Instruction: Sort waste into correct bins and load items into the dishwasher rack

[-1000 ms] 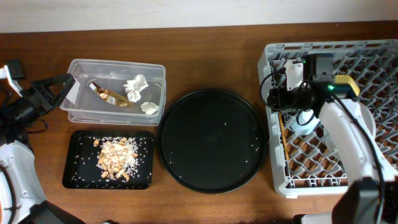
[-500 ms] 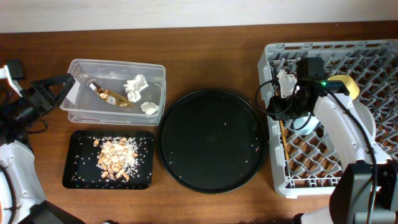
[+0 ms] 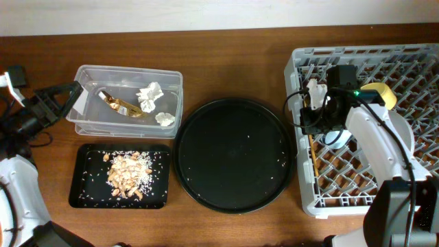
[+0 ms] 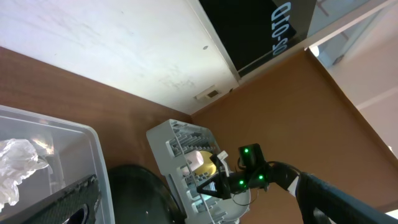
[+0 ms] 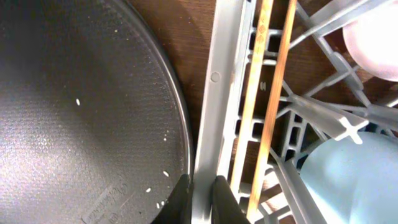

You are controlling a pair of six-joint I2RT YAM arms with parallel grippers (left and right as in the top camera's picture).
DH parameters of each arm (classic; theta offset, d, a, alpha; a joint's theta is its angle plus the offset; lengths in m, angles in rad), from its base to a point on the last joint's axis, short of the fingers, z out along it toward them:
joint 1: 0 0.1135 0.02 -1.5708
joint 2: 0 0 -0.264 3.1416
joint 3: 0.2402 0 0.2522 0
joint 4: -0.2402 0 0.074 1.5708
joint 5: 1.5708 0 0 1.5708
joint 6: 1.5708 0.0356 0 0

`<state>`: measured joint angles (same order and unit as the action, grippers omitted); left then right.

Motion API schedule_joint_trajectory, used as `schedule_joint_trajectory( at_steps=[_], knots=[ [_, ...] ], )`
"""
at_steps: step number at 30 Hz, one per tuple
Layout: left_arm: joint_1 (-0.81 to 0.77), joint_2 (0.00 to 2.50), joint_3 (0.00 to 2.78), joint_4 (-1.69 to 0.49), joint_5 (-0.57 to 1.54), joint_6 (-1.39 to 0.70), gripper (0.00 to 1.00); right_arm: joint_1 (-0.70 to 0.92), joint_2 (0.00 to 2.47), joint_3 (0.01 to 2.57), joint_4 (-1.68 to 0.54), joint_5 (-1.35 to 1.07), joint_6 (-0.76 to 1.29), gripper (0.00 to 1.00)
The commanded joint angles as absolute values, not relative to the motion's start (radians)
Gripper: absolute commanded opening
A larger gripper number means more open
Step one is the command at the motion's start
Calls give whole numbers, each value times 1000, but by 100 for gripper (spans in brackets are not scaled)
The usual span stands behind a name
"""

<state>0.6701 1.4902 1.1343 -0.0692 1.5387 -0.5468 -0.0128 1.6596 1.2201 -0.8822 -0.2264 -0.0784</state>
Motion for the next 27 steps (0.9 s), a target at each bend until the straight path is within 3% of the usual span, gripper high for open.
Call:
schedule_joint_trajectory(
  at_steps=[1, 11, 27],
  knots=[
    [672, 1480, 1136, -68, 1556, -552, 99, 41, 1662, 1209, -851, -296, -66, 4],
    [672, 1480, 1136, -68, 1556, -552, 99, 183, 1665, 1209, -797, -204, -10, 4],
    [672, 1480, 1136, -68, 1556, -552, 99, 183, 1665, 1209, -807, -202, 23, 4]
  ],
)
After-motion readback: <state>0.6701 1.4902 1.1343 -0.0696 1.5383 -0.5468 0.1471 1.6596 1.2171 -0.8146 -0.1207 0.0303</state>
